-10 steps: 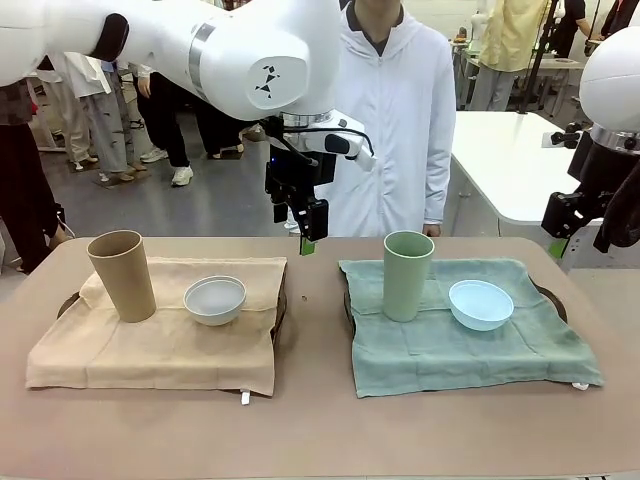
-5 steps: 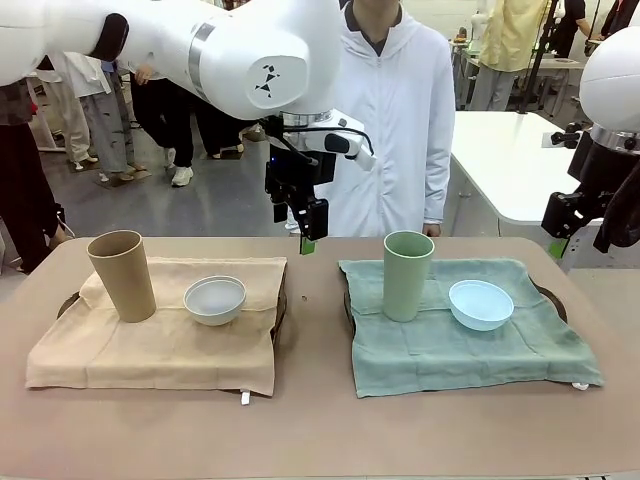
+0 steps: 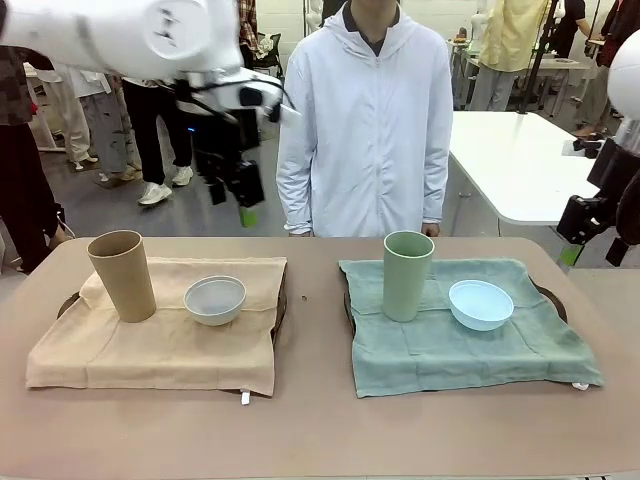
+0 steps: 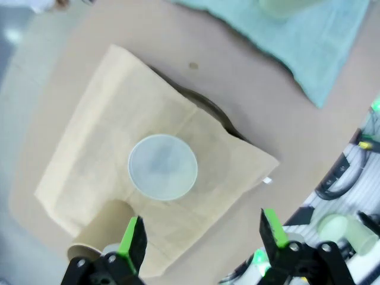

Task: Set up a tray with a mat and arrange the tableware.
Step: Place the Picnic Bowl and Reusable plastic cup back onto the Handle tray in front of the human's position.

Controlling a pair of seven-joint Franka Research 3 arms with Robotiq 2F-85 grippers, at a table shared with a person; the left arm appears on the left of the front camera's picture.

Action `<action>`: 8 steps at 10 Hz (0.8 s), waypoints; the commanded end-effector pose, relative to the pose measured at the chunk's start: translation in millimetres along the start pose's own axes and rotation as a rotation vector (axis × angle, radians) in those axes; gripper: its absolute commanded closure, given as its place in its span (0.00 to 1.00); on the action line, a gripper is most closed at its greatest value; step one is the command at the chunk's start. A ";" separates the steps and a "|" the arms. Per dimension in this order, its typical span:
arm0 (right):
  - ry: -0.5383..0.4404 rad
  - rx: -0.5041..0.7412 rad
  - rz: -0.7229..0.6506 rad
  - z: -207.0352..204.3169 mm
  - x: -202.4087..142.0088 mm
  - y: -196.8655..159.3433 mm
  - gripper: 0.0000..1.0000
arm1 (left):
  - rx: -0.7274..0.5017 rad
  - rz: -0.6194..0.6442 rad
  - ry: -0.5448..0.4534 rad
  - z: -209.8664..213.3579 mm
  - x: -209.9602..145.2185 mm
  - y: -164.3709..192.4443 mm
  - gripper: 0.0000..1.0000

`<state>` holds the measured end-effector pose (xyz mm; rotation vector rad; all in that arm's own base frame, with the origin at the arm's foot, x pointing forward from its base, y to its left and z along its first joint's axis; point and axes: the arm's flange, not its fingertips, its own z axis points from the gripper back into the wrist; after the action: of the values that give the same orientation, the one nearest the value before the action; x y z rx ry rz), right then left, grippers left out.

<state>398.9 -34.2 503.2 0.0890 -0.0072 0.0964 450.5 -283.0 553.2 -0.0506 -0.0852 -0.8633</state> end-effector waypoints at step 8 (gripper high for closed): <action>-0.088 0.463 -0.123 52.5 -19.4 -96.8 0.22 | -0.450 0.340 -0.342 23.6 -206.9 167.4 0.00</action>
<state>382.9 -127.4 548.9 0.4972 -0.0772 -0.0396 456.7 -32.2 560.5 -0.5472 -0.1590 -0.5455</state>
